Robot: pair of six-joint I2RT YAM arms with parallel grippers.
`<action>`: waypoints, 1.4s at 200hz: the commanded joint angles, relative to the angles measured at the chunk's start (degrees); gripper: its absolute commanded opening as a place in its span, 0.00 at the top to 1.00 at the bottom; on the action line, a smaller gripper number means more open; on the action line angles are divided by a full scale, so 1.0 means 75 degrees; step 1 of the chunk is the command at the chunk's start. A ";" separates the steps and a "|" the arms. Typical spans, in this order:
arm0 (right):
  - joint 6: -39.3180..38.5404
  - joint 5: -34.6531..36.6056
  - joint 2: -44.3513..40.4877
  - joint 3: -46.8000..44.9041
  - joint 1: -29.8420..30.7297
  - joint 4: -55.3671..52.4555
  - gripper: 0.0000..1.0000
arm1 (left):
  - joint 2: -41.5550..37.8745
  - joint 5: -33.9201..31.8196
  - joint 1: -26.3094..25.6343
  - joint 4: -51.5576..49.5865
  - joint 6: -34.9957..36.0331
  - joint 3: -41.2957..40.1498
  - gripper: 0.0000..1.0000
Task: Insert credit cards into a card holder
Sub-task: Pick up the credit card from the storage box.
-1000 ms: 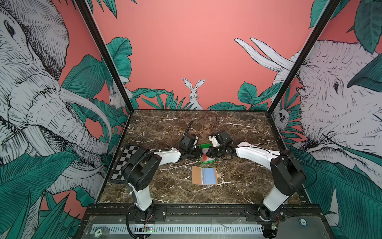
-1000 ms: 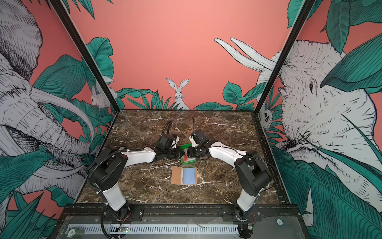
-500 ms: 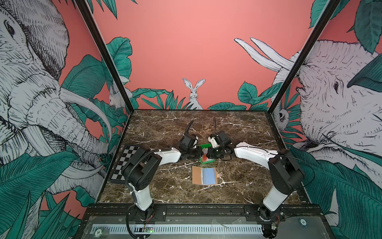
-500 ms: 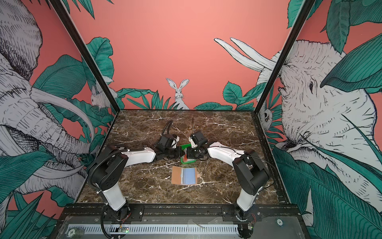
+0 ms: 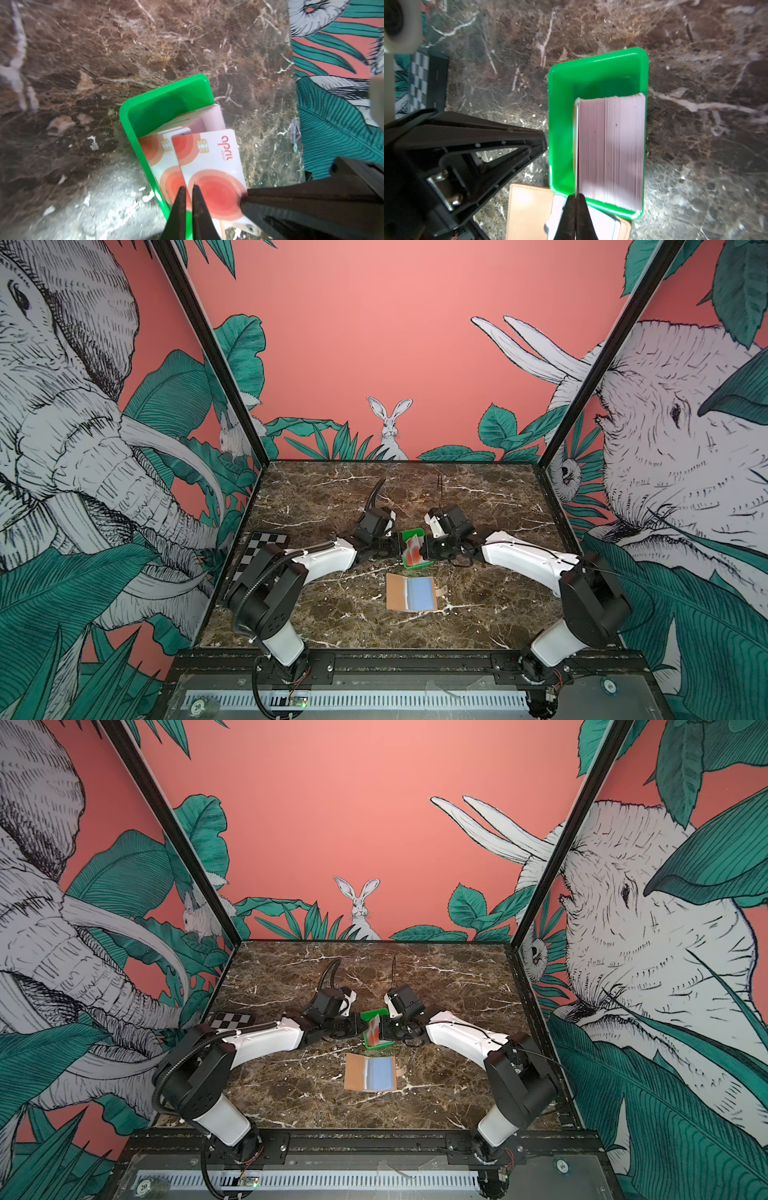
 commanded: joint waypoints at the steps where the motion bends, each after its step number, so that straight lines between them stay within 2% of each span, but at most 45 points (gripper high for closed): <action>1: 0.0140 0.0092 -0.0477 -0.0197 0.0039 -0.0013 1.00 | -0.0689 0.0088 0.0036 0.0122 -0.0007 -0.0502 0.85; 32: 0.0211 0.0089 -0.1099 -0.0461 0.0039 -0.0179 1.00 | -0.1480 0.0287 0.0036 0.0579 -0.0269 -0.1176 0.83; 71: 0.0581 -0.0063 -0.2010 -0.1215 0.0161 0.0023 1.00 | -0.2233 0.0822 0.0036 0.1693 -0.0897 -0.2211 0.72; 90: 0.0872 -0.0012 -0.2493 -0.1688 0.0304 0.0240 1.00 | -0.2439 0.1034 0.0024 0.2017 -0.1106 -0.2608 0.71; 114: 0.1291 0.0025 -0.3130 -0.2284 0.0448 0.0586 1.00 | -0.2759 0.1254 -0.0017 0.3071 -0.1578 -0.3351 0.70; 134: 0.1550 0.0027 -0.3507 -0.2676 0.0543 0.0826 1.00 | -0.2913 0.1184 -0.0173 0.3694 -0.1894 -0.3812 0.70; 144: 0.1661 0.0012 -0.3650 -0.2837 0.0589 0.0968 1.00 | -0.2909 0.1137 -0.0187 0.3921 -0.1977 -0.3988 0.70; 148: 0.1698 -0.0002 -0.3712 -0.2888 0.0611 0.1017 1.00 | -0.2904 0.1106 -0.0442 0.4040 -0.2014 -0.4026 0.70; 195: 0.2358 -0.0285 -0.4143 -0.3569 0.0676 0.1961 1.00 | -0.2485 0.0489 -0.1242 0.5718 -0.2543 -0.4700 0.71; 220: 0.2629 -0.0314 -0.4367 -0.3709 0.0728 0.2135 1.00 | -0.2125 0.0430 -0.1300 0.7087 -0.2950 -0.5087 0.69; 241: 0.2921 -0.0423 -0.4576 -0.3863 0.0735 0.2434 1.00 | -0.1897 0.0617 -0.1334 0.7455 -0.3071 -0.5025 0.66; 280: 0.3268 -0.0505 -0.4854 -0.4034 0.0737 0.2781 1.00 | -0.1495 0.0876 -0.1382 0.8121 -0.3315 -0.4918 0.65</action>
